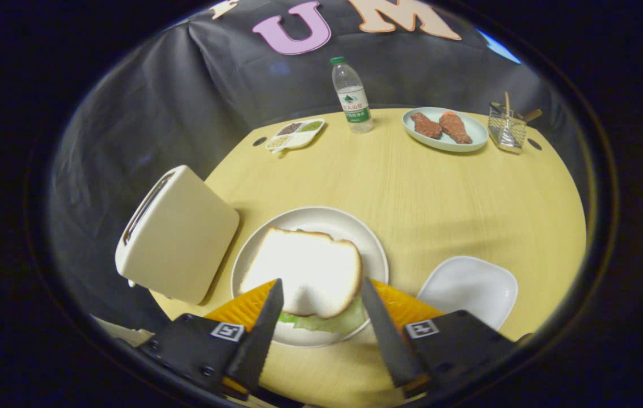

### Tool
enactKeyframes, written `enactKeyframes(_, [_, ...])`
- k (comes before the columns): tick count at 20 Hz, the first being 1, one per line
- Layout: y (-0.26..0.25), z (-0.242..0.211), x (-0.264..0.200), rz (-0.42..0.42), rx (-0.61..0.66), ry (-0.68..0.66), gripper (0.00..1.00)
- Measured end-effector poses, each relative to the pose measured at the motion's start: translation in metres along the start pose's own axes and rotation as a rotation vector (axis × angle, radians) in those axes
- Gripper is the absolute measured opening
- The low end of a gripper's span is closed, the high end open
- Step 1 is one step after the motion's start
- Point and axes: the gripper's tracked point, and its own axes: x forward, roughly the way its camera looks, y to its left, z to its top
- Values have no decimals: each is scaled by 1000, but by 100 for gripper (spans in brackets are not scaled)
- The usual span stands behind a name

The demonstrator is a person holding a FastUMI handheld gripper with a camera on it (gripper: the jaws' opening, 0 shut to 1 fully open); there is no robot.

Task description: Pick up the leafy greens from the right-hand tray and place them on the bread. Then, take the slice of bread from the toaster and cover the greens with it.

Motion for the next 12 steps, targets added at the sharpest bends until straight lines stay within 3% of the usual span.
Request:
enactKeyframes(4, [-1,12,-16,34,-13,-64,76])
enactKeyframes(8, [-12,46,-50,36,-30,-216,100])
enactKeyframes(12, [-40,80,-93,-33,-58,-384,100])
